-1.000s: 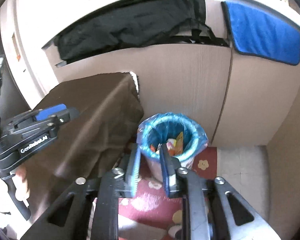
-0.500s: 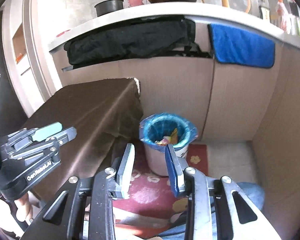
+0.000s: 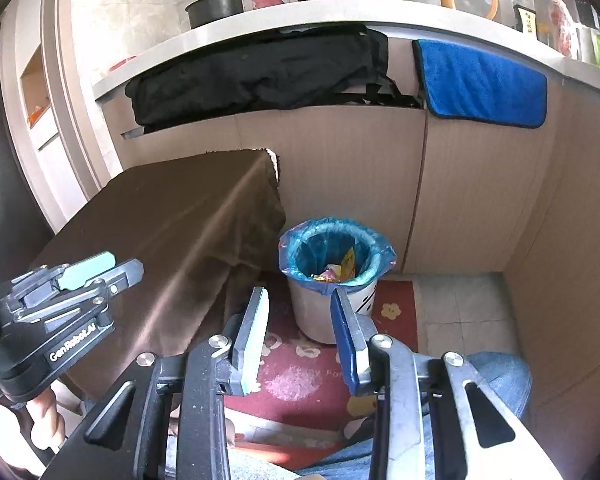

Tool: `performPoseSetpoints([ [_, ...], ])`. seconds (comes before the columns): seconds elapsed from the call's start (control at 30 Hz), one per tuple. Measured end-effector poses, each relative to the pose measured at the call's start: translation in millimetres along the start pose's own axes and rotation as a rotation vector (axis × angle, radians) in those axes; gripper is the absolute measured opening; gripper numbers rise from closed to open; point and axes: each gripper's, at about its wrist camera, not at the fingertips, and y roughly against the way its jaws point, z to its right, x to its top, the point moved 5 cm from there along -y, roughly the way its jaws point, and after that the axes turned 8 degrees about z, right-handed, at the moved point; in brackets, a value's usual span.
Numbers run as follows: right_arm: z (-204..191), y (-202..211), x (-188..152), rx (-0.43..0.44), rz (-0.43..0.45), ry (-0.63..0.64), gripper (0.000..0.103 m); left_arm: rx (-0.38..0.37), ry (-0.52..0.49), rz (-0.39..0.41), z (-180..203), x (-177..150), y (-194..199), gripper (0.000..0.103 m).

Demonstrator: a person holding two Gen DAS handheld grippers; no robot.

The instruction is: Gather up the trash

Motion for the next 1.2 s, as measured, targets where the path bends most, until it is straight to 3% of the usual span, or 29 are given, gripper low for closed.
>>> performPoseSetpoints([
  [1.2,-2,-7,-4,0.009,-0.036,0.013,0.030,-0.016,0.014,-0.051,-10,-8,-5,0.035],
])
